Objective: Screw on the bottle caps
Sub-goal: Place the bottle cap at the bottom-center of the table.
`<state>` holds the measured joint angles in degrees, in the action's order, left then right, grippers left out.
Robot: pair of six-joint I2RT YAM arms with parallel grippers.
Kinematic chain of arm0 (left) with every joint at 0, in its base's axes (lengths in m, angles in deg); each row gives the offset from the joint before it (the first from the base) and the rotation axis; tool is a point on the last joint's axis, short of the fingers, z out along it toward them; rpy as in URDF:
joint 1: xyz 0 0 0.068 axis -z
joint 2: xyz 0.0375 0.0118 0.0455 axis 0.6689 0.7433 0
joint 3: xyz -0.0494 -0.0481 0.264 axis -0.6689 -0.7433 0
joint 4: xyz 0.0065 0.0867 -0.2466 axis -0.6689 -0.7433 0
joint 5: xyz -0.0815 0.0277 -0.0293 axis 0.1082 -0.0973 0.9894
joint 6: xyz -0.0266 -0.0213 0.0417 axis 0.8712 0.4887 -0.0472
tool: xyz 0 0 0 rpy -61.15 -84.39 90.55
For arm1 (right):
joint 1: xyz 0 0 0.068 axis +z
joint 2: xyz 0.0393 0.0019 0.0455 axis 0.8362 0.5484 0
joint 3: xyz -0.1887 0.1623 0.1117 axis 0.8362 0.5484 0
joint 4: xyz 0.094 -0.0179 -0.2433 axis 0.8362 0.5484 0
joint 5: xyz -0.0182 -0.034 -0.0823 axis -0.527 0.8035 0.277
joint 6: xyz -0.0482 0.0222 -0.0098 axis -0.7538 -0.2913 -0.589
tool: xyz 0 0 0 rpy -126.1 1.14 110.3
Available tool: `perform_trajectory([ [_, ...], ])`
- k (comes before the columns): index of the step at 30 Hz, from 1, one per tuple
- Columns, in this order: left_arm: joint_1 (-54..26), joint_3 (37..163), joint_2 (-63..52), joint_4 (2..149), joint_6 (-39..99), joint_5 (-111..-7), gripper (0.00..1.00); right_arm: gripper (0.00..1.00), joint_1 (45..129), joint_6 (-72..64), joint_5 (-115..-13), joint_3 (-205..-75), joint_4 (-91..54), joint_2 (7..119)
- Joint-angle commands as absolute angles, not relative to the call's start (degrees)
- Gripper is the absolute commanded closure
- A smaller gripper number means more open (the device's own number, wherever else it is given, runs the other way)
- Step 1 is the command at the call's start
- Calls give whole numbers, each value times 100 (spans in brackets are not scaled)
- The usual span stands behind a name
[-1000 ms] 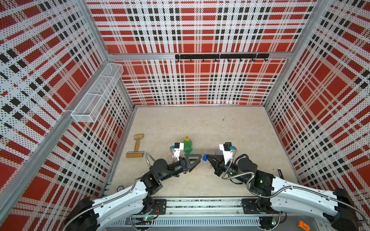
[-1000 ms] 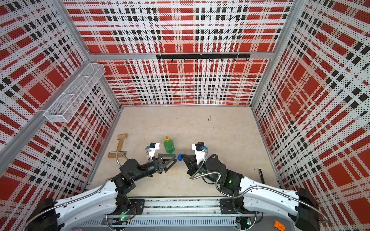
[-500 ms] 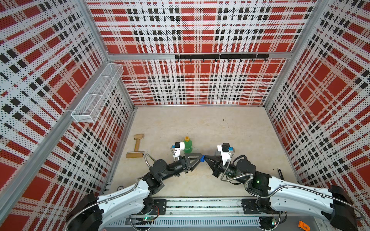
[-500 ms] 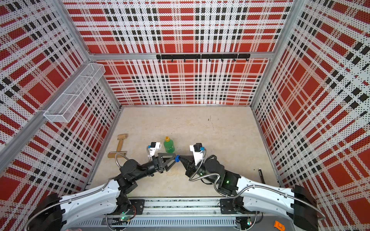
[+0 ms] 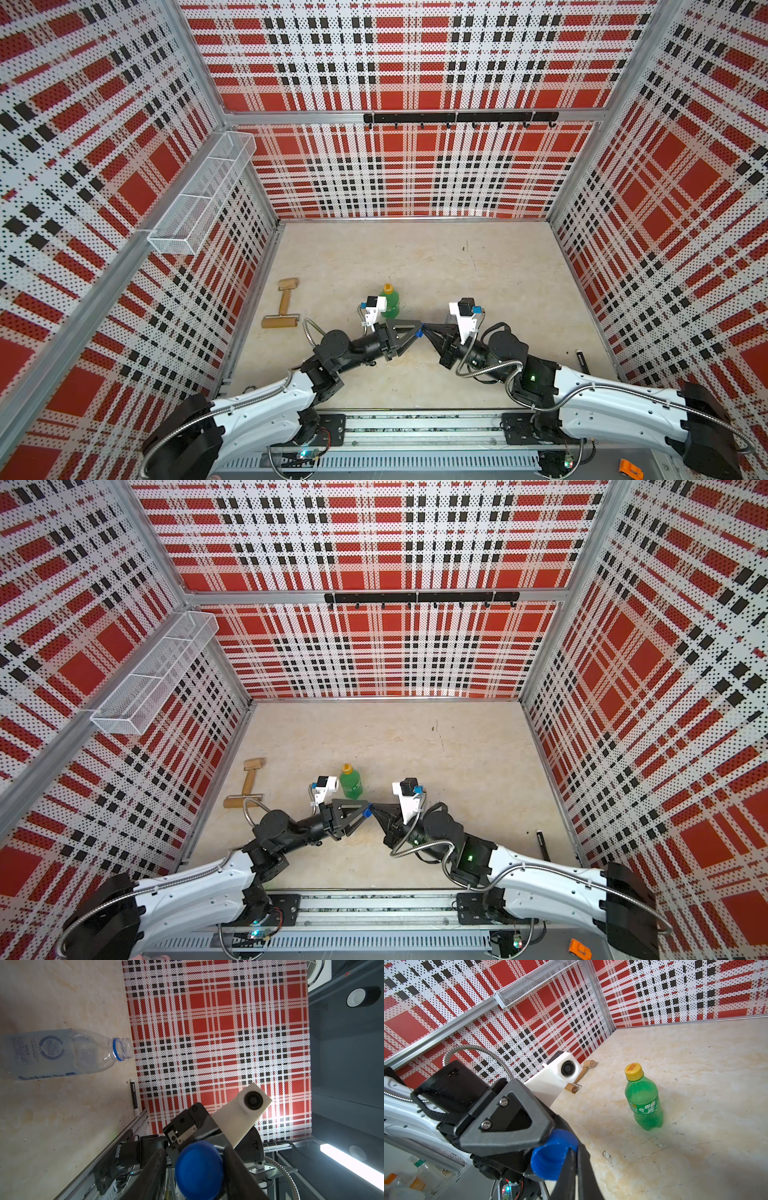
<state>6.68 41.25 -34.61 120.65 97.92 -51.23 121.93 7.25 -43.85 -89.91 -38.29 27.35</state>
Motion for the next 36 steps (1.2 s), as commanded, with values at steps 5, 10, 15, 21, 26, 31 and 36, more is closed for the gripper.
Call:
perform_trajectory([
  [5,607,4072,-3465,12333,9838,-5012,57,100,12222,688,-4308,-8968,-4166,2754],
  [10,614,4073,-3423,12374,9848,-4994,61,100,12222,684,-4331,-8997,-4192,2813],
  [15,602,4082,-3355,12483,9863,-4948,64,100,12222,693,-4307,-9006,-4188,2866],
  [21,580,4077,-3358,12500,9866,-4954,66,93,12222,701,-4289,-9006,-4155,2861],
  [26,479,4028,-3402,12458,9892,-4910,66,70,12222,699,-4240,-8971,-4028,2749],
  [31,414,4092,-3441,12176,9764,-4827,65,58,12222,635,-4203,-8955,-3822,2529],
  [36,386,4275,-3593,11169,9069,-4750,64,55,12222,391,-3959,-8945,-3267,1979],
])
